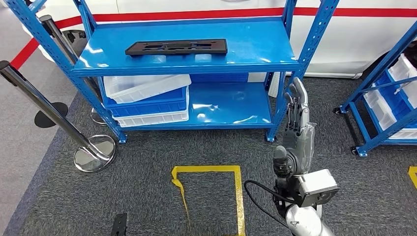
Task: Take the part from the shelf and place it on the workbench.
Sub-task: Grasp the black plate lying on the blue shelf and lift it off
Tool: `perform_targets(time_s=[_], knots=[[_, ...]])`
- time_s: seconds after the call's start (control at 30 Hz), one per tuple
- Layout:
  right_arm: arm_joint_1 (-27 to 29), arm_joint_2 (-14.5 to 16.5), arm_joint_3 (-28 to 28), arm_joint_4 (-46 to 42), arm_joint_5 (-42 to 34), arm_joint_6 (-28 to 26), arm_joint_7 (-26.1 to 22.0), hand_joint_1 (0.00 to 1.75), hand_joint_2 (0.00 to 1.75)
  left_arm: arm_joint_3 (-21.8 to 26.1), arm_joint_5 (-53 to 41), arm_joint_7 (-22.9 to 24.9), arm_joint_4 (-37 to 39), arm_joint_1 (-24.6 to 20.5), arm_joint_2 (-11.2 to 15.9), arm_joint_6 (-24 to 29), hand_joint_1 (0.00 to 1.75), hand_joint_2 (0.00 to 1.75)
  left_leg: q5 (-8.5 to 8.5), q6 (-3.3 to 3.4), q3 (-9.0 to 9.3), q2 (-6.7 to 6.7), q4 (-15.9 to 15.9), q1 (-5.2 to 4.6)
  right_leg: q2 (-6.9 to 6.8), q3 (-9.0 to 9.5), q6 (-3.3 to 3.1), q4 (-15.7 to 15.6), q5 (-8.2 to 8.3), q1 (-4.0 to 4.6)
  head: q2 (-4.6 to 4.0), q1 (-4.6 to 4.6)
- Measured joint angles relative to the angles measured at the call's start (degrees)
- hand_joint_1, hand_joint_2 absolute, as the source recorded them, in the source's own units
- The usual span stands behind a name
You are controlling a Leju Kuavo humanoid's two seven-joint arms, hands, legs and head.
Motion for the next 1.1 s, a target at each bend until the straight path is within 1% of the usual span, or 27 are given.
perform_targets(time_s=[0.03,0.07,0.1,0.17,0.2,0.23,0.27,0.3,0.37,0.4,0.43,0.5,0.53,0.57,0.6,0.63,0.67,0.73,0.77,0.8,0.87,0.9,0.93,0.97,1.03,1.07,1.1], knots=[[0.0,0.0,0.0,0.0,0.3,0.0,0.0,0.0,0.0,0.0,-0.1,0.1,0.0,0.0,0.0,0.0,0.0,0.0,-0.73,0.18,-1.86,0.0,3.2,-0.13,-0.02,0.03,-0.16,0.0,-0.05,0.28,0.0,0.0],[0.0,0.0,0.0,0.0,0.7,0.1,0.1,0.0,0.0,-0.1,-0.2,0.4,0.0,0.0,0.0,0.1,0.0,0.0,-0.39,0.49,-2.92,0.0,4.5,-0.31,-0.02,0.12,-0.31,0.0,-0.12,0.56,0.0,-0.01],[0.0,0.0,0.0,0.0,1.4,0.3,0.3,0.0,0.0,-0.3,-0.5,0.7,0.0,0.0,0.0,0.2,0.0,0.0,1.06,0.95,-2.87,0.0,3.6,-0.57,-0.01,0.28,-0.44,0.0,-0.2,0.82,0.0,0.0],[-0.1,-0.1,0.1,0.0,2.8,0.7,0.8,0.0,0.0,-0.8,-1.1,1.4,0.0,-0.1,0.0,0.4,0.0,0.0,5.37,2.37,-0.3,0.58,-3.1,-1.42,-0.15,0.72,-0.68,0.0,-0.37,1.17,0.0,0.01],[-0.2,-0.1,0.1,-0.1,3.4,0.9,1.1,0.0,0.0,-1.1,-1.3,1.6,0.0,-0.2,0.1,0.5,0.0,0.0,6.87,3.02,1.08,1.2,-6.5,-1.86,-0.26,0.87,-0.72,0.0,-0.43,1.37,0.0,0.05],[-0.3,-0.1,0.2,-0.1,3.9,0.9,1.3,0.0,0.0,-1.3,-1.4,1.7,0.0,-0.3,0.1,0.5,0.0,0.0,7.6,3.49,2.06,1.68,-8.9,-2.25,-0.44,0.89,-0.67,-0.1,-0.44,1.46,0.0,0.04],[-0.3,-0.1,0.3,-0.1,4.2,1.0,1.5,0.0,0.0,-1.5,-1.4,1.7,0.0,-0.5,0.1,0.4,0.0,0.0,7.67,3.74,2.48,1.99,-10.1,-2.54,-0.65,0.85,-0.54,-0.1,-0.41,1.49,0.0,0.07],[-0.4,-0.1,0.4,-0.1,4.5,1.0,1.7,0.0,0.0,-1.7,-1.4,1.8,0.0,-0.5,0.1,0.4,0.0,0.0,7.65,3.76,2.57,1.77,-10.5,-2.64,-0.9,0.81,-0.33,-0.2,-0.34,1.54,0.0,0.03],[-0.4,-0.1,0.5,-0.1,4.8,1.0,1.9,0.0,0.0,-2.1,-1.4,1.8,0.0,-0.5,0.0,0.4,0.0,0.0,8.11,3.84,2.91,1.07,-11.4,-2.37,-1.29,0.78,0.22,-0.1,-0.57,1.56,0.0,0.01],[-0.5,-0.2,0.5,-0.1,4.8,1.0,2.0,0.0,0.0,-2.2,-1.3,1.7,0.0,-0.4,0.0,0.4,0.0,0.0,8.4,3.94,3.14,0.79,-11.8,-2.16,-1.26,0.47,0.52,0.7,-1.26,1.57,0.0,0.03],[-0.5,-0.2,0.5,-0.1,4.9,1.0,2.1,0.0,0.0,-2.4,-1.3,1.7,0.0,-0.4,0.0,0.4,0.0,0.0,8.66,4.04,3.35,0.53,-12.2,-1.94,-1.12,-0.37,0.81,2.8,-2.58,1.53,0.0,0.11],[-0.6,-0.2,0.6,-0.1,4.9,1.0,2.2,0.0,0.0,-2.6,-1.3,1.8,0.0,-0.5,0.0,0.4,0.0,0.0,8.83,4.2,3.4,-0.08,-12.4,-1.88,-0.84,-3.38,1.27,9.5,-6.04,1.22,0.0,0.21],[-0.6,-0.3,0.6,-0.1,4.9,1.0,2.3,0.0,0.0,-2.7,-1.3,1.8,0.0,-0.5,0.0,0.4,0.0,0.0,8.84,4.21,3.36,-0.45,-12.3,-1.88,-0.79,-4.89,1.45,12.7,-7.23,1.05,0.0,0.24],[-0.5,-0.3,0.6,-0.1,4.9,1.0,2.3,0.0,0.0,-2.8,-1.3,1.8,0.0,-0.4,0.0,0.4,0.0,0.0,8.82,4.19,3.33,-0.83,-12.3,-1.85,-0.76,-5.71,1.61,14.4,-7.44,0.89,0.0,0.24],[-0.5,-0.3,0.7,-0.1,4.9,1.0,2.3,0.0,0.0,-2.9,-1.3,1.8,0.0,-0.4,0.0,0.3,0.0,0.0,8.77,4.13,3.32,-1.28,-12.1,-1.8,-0.73,-5.56,1.73,14.1,-6.58,0.73,0.0,0.24],[-0.5,-0.3,0.7,-0.1,4.9,1.0,2.3,0.0,0.0,-2.9,-1.3,1.8,0.0,-0.4,0.0,0.3,0.0,0.0,8.66,4.0,3.33,-1.78,-11.9,-1.71,-0.6,-4.32,1.81,11.5,-4.76,0.55,0.0,0.24],[-0.6,-0.4,0.7,-0.1,4.9,1.0,2.3,0.0,0.0,-2.9,-1.3,1.8,0.0,-0.4,-0.1,0.3,0.0,0.0,8.49,3.8,3.31,-2.29,-11.6,-1.61,-0.11,-2.49,1.85,7.7,-2.88,0.35,0.0,0.25],[-0.6,-0.5,0.7,-0.1,4.9,0.9,2.3,0.0,0.0,-3.0,-1.3,1.8,0.0,-0.5,-0.2,0.3,0.0,0.0,8.21,3.23,2.92,-3.18,-11.0,-1.57,1.66,0.55,1.73,1.4,-0.88,0.12,0.0,0.26],[-0.6,-0.5,0.7,-0.1,4.9,0.9,2.4,0.0,0.0,-3.0,-1.1,1.8,0.0,-0.5,-0.2,0.2,0.0,0.0,8.18,2.93,2.64,-3.51,-10.8,-1.57,2.33,1.1,1.58,0.1,-0.86,0.11,0.0,0.24],[-0.6,-0.5,0.7,-0.1,4.9,0.9,2.4,0.0,0.0,-3.0,-0.9,1.8,0.0,-0.5,-0.2,0.0,0.0,0.0,8.27,2.64,2.39,-3.78,-10.7,-1.54,2.6,1.19,1.35,0.0,-1.01,0.21,0.0,0.23],[-0.6,-0.6,0.7,-0.1,4.7,0.9,2.5,0.0,0.0,-3.0,-0.4,1.8,0.0,-0.3,-0.1,-0.3,0.0,0.0,8.29,2.08,2.17,-3.91,-10.8,-1.38,2.12,1.23,0.66,-0.3,-0.69,0.16,0.0,0.21],[-0.6,-0.6,0.7,-0.1,4.5,0.9,2.5,0.0,0.0,-3.0,-0.3,1.7,0.0,-0.2,-0.1,-0.4,0.0,0.0,7.75,1.79,1.84,-3.36,-10.1,-1.35,1.89,1.32,0.3,-0.5,-0.53,0.08,0.0,0.08],[-0.6,-0.6,0.7,-0.1,4.4,0.9,2.5,0.0,0.0,-3.0,-0.1,1.7,0.0,-0.2,0.0,-0.5,0.0,0.0,6.66,1.53,1.04,-2.56,-8.4,-1.34,1.64,1.4,-0.02,-0.8,-0.38,-0.03,0.0,-0.12],[-0.6,-0.6,0.7,-0.1,4.2,0.9,2.5,0.0,0.0,-3.0,0.0,1.7,0.0,-0.2,0.0,-0.5,0.0,0.0,5.06,1.28,-0.33,-1.62,-5.5,-1.28,1.36,1.45,-0.24,-0.9,-0.32,-0.03,0.0,-0.28],[-0.5,-0.6,0.7,-0.1,3.8,0.9,2.5,0.0,0.0,-3.0,0.0,1.7,0.0,-0.3,0.0,-0.6,0.0,0.0,1.94,0.86,-3.92,-0.61,1.9,-1.14,0.82,1.44,-0.45,-0.9,-0.35,0.11,0.0,-0.49],[-0.3,-0.6,0.7,-0.1,3.6,0.9,2.4,0.0,0.0,-3.0,0.0,1.7,0.0,-0.2,0.0,-0.6,0.0,0.0,1.36,0.75,-5.18,-0.46,4.4,-1.09,0.59,1.44,-0.48,-0.9,-0.37,0.18,0.0,-0.49],[-0.2,-0.6,0.8,-0.1,3.4,0.9,2.4,0.0,0.0,-3.1,0.0,1.8,0.0,-0.2,0.0,-0.6,0.0,0.0,1.87,0.72,-5.5,-0.41,4.9,-1.07,0.42,1.46,-0.49,-0.9,-0.38,0.21,0.0,-0.5]])
